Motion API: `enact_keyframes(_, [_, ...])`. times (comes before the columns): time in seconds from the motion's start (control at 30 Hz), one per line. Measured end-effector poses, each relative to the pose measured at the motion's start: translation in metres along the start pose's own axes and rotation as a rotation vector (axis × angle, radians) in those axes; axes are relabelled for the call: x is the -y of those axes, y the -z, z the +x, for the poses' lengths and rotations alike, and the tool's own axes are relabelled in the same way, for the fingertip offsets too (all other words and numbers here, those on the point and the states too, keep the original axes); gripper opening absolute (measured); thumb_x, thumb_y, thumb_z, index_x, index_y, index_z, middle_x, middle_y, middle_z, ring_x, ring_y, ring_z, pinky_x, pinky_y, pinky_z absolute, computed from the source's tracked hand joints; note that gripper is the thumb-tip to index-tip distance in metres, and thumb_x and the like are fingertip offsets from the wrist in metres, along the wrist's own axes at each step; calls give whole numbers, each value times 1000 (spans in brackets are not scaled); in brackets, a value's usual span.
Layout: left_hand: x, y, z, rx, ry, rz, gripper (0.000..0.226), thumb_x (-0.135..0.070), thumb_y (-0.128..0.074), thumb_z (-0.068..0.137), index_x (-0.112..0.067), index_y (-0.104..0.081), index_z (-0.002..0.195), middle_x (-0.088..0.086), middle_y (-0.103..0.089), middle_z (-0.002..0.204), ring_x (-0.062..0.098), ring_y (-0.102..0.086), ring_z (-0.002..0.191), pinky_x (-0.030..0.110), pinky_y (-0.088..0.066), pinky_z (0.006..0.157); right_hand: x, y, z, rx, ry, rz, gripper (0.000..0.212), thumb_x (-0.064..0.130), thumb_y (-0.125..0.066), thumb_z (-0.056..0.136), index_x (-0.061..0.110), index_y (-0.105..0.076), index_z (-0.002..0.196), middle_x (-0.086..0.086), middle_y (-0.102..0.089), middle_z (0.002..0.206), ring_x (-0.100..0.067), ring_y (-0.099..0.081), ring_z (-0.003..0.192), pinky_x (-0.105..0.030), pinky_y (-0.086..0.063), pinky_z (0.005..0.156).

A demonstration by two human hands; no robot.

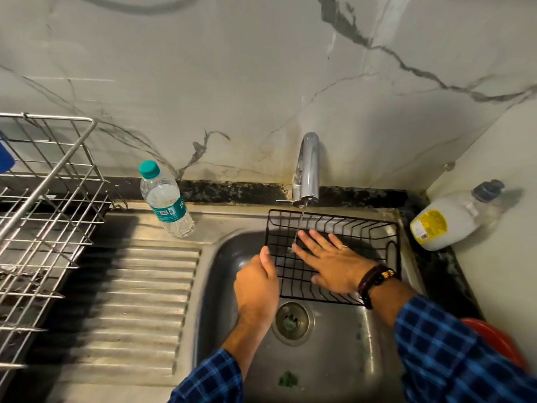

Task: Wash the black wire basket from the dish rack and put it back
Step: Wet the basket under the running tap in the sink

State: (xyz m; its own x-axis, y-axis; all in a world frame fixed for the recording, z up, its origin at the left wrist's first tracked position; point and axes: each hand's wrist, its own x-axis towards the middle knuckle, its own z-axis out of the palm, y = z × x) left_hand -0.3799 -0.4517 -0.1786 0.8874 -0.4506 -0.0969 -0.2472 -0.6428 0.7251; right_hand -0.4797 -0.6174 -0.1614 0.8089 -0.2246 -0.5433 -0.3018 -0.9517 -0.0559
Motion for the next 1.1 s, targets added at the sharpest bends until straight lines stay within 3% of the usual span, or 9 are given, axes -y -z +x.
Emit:
enact_keyframes(0.1, [12, 13, 4, -86, 1, 5, 53, -44, -25, 106, -20, -50, 66, -4, -58, 61, 22, -60, 60, 34, -43, 57, -10, 6, -9, -262, -51, 401, 43, 21, -49, 102, 31, -50, 143, 8, -38, 157, -7, -35, 142, -26, -29, 114])
enact_keyframes(0.17, [18, 18, 7, -147, -10, -13, 53, -42, -27, 106, -17, -61, 74, -5, -61, 64, 20, -60, 61, 34, -46, 60, -5, 9, -5, -455, -164, 605, 20, 24, -54, 100, 27, -71, 110, 11, -71, 111, -5, -65, 102, -22, -51, 90])
enact_keyframes(0.33, [20, 26, 12, -158, -39, 3, 61, -49, -22, 104, -14, -70, 85, 2, -67, 65, 23, -63, 61, 35, -49, 58, 52, 30, 36, -149, -148, 1338, 23, 29, -51, 103, 12, -66, 105, -6, -71, 87, -15, -69, 74, -25, -56, 66])
enact_keyframes(0.5, [33, 30, 4, -109, -26, 6, 68, -58, -15, 98, -16, -63, 75, 1, -63, 62, 22, -62, 58, 38, -50, 54, 66, 39, 46, 99, -246, 1601, 36, 36, -51, 103, 5, -66, 113, -15, -76, 101, -26, -74, 96, -36, -60, 85])
enact_keyframes(0.57, [37, 31, 1, -108, -12, -18, 66, -55, -19, 101, -15, -67, 80, -1, -64, 62, 18, -62, 58, 41, -53, 57, 46, 35, 36, 29, -366, 1640, 39, 39, -50, 103, 6, -69, 108, -13, -77, 98, -25, -75, 94, -35, -60, 83])
enact_keyframes(0.73, [37, 32, 1, -132, -17, -28, 66, -53, -20, 101, -12, -65, 76, -1, -61, 59, 18, -59, 57, 36, -48, 55, 17, 12, 27, -610, -864, 1361, 25, 25, -51, 99, 5, -66, 102, -8, -69, 77, -25, -68, 73, -39, -57, 70])
enact_keyframes(0.8, [31, 30, 2, -136, -8, -53, 62, -49, -23, 103, -12, -64, 76, -1, -62, 60, 17, -59, 56, 34, -46, 56, 32, 8, 26, -635, -813, 1075, 14, 27, -55, 96, 14, -59, 100, -3, -65, 83, -22, -65, 74, -31, -52, 59])
enact_keyframes(0.93, [17, 28, 8, -146, -7, -98, 54, -41, -30, 106, -7, -70, 93, 3, -65, 73, 18, -56, 66, 37, -50, 68, 78, 9, 37, -327, -526, 848, 20, 39, -55, 96, 21, -59, 92, 1, -65, 86, -17, -61, 77, -28, -43, 62])
enact_keyframes(1.1, [33, 36, 14, -196, -161, -131, 65, -51, -22, 103, -11, -73, 107, 6, -74, 80, 23, -69, 72, 35, -55, 62, 73, 22, 33, -35, -340, 1623, 28, 26, -56, 101, 2, -67, 110, -14, -75, 100, -18, -72, 84, -26, -57, 73])
